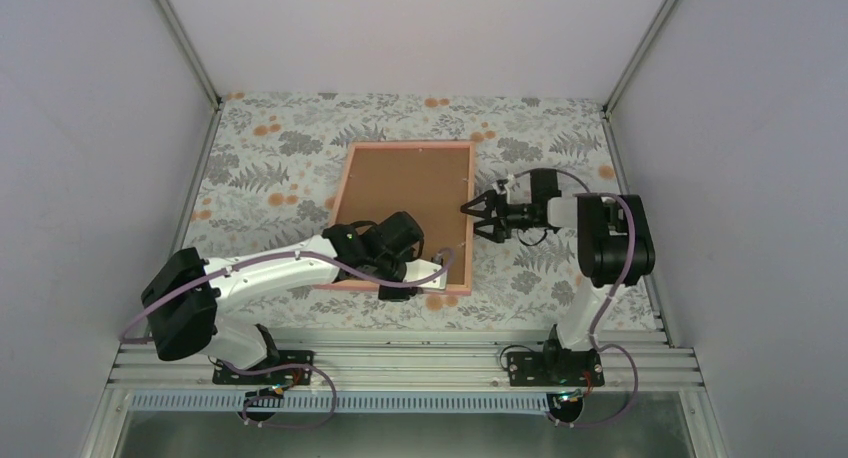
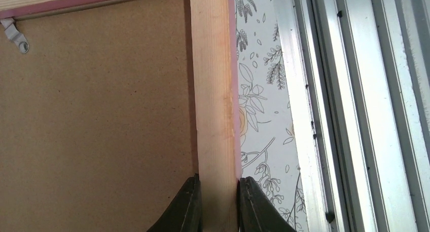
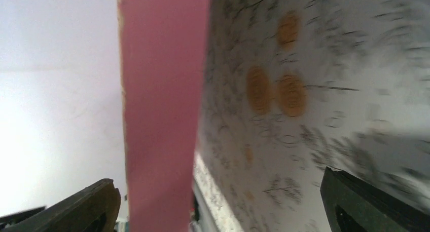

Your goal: Put the photo into the frame

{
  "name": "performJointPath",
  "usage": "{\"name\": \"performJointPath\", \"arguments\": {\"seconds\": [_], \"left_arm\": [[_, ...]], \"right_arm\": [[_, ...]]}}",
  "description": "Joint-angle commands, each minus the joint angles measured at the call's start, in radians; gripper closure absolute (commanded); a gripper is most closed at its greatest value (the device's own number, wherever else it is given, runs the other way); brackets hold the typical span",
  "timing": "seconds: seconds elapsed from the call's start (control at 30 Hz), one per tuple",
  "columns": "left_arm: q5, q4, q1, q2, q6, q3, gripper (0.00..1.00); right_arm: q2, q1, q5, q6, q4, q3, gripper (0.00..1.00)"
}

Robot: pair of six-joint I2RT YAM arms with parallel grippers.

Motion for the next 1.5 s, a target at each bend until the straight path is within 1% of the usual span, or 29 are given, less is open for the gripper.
{"name": "performJointPath", "arguments": {"seconds": [0.0, 0.07, 0.13, 0.37, 0.57, 0.63, 0.73, 0.83, 0.9, 1.07, 1.1, 1.17, 1.3, 1.4, 1.47], "left_arm": [[0.039, 0.070, 0.003, -0.010, 0.022, 0.068, 0.98], [0.036, 0.074, 0.003, -0.011, 0.018, 0.066, 0.98], [0.032, 0.080, 0.003, -0.013, 0.014, 0.066, 0.98], [0.009, 0.101, 0.005, -0.013, 0.015, 0.051, 0.98], [0.006, 0.107, 0.006, -0.012, 0.011, 0.057, 0.98], [0.011, 0.104, 0.006, -0.011, 0.010, 0.068, 0.98], [0.025, 0.104, 0.006, -0.009, 0.008, 0.081, 0.98], [0.032, 0.108, 0.005, -0.007, 0.003, 0.083, 0.98], [0.034, 0.109, 0.005, -0.006, 0.002, 0.080, 0.98], [0.010, 0.102, 0.005, -0.012, 0.013, 0.083, 0.97], [-0.003, 0.099, 0.006, -0.015, 0.015, 0.083, 0.93], [-0.027, 0.091, 0.010, -0.034, 0.027, 0.079, 0.82], [-0.055, 0.070, 0.048, -0.079, 0.038, 0.075, 0.52], [-0.042, 0.052, 0.119, -0.113, 0.036, 0.091, 0.35], [-0.026, 0.044, 0.184, -0.135, 0.033, 0.111, 0.25]], "right_arm": [[0.052, 0.057, -0.185, 0.042, 0.024, 0.067, 0.04], [0.067, 0.068, -0.213, 0.036, 0.022, 0.082, 0.08], [0.072, 0.072, -0.216, 0.039, 0.023, 0.089, 0.17], [0.076, 0.079, -0.250, 0.092, 0.064, 0.086, 0.39], [0.014, 0.081, -0.244, 0.171, 0.140, 0.032, 0.52], [0.006, 0.086, -0.242, 0.185, 0.149, 0.019, 0.52], [0.001, 0.098, -0.243, 0.195, 0.156, 0.011, 0.43], [0.006, 0.108, -0.241, 0.195, 0.155, 0.014, 0.42], [0.012, 0.108, -0.242, 0.191, 0.151, 0.023, 0.48], [0.006, 0.106, -0.234, 0.154, 0.108, 0.047, 0.66], [0.000, 0.105, -0.233, 0.154, 0.105, 0.048, 0.69], [-0.020, 0.103, -0.232, 0.155, 0.101, 0.046, 0.73], [-0.057, 0.096, -0.239, 0.163, 0.087, 0.056, 0.77], [-0.092, 0.089, -0.240, 0.153, 0.054, 0.086, 0.83], [-0.112, 0.083, -0.241, 0.139, 0.021, 0.112, 0.88]]}}
